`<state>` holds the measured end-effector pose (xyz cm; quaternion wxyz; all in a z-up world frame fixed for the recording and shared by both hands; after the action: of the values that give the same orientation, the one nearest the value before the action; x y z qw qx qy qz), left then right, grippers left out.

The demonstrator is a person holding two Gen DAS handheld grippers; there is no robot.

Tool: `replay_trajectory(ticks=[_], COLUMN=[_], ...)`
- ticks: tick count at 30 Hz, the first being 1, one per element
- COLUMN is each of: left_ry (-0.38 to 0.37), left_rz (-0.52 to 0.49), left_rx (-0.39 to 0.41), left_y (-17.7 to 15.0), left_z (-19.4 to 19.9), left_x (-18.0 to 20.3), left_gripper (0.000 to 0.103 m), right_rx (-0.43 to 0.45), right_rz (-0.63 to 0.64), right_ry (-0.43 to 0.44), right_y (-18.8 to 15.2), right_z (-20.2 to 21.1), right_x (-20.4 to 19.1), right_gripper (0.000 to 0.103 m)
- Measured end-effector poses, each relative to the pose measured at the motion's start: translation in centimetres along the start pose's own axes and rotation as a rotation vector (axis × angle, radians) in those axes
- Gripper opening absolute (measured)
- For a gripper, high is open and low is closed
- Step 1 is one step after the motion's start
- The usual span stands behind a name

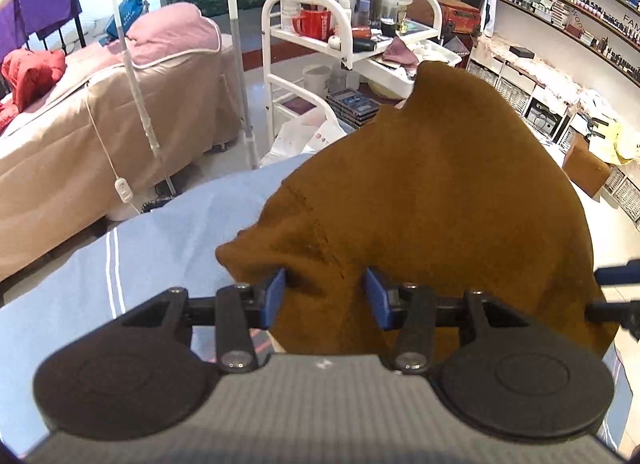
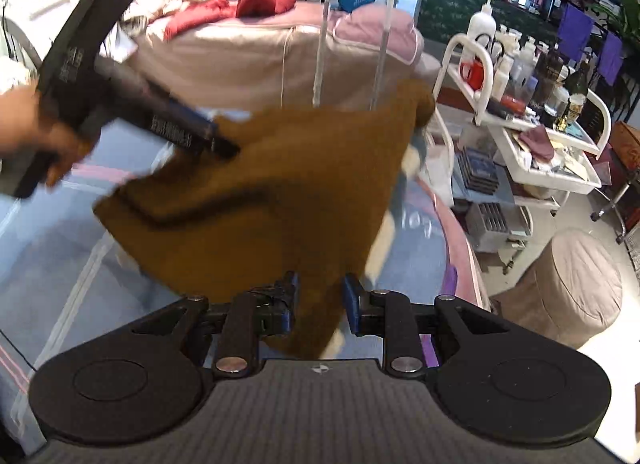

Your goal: Fold small clothes

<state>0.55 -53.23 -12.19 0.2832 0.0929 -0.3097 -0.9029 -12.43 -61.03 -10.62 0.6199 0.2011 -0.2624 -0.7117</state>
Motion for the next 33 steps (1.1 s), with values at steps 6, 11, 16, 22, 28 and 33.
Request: replay_trajectory(ticks=[6,11,16,22,28,33], left_ry=[0.033,-0.007,-0.011,0.017,0.075,0.130], left_rz=[0.087,0.102,0.070,0.102,0.162,0.038], left_rx=[0.081,0.100,0.065,0.080,0.059,0.069], left_y=[0.0,-0.8,-1.3,-0.8,0.3,1.1], left_z=[2.2,3.6,3.3,4.3,9.1,12.6], left_x=[-1.3,-0.6,-0.1,-1.5,-3.0,-0.7], left_gripper=[0.046,0.046,0.046,0.054,0.092,0.103], right_rx=[0.168,0.144,0.090,0.124,0.067,0.024], right_rz=[-0.032,0.064,-0.040,-0.155,-0.298,-0.348], right_ry=[0.030,0.072,0.042,0.074,0.066,0.052], right_y=[5.3,8.7,7.4,8.9,7.7,7.3], right_z=[2.8,-1.7,-5.4,-3.0,2.7,5.2], right_x=[0.7,0.8,3.6,3.7,2.9,0.9], right_gripper=[0.048,0.049,0.054,0.069,0.103,0.103])
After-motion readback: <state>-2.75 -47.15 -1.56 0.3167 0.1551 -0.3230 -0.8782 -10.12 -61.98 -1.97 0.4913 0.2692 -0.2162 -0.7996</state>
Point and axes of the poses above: each gripper's, at about its wrist camera, not at the fingertips, and z roughly against the way its jaws point, x to its right, y to its top, the point moved 6 cm from there along -z, roughly the way its jaws point, and after that the axes turned 3 degrees about -z, right-handed, at the moved point
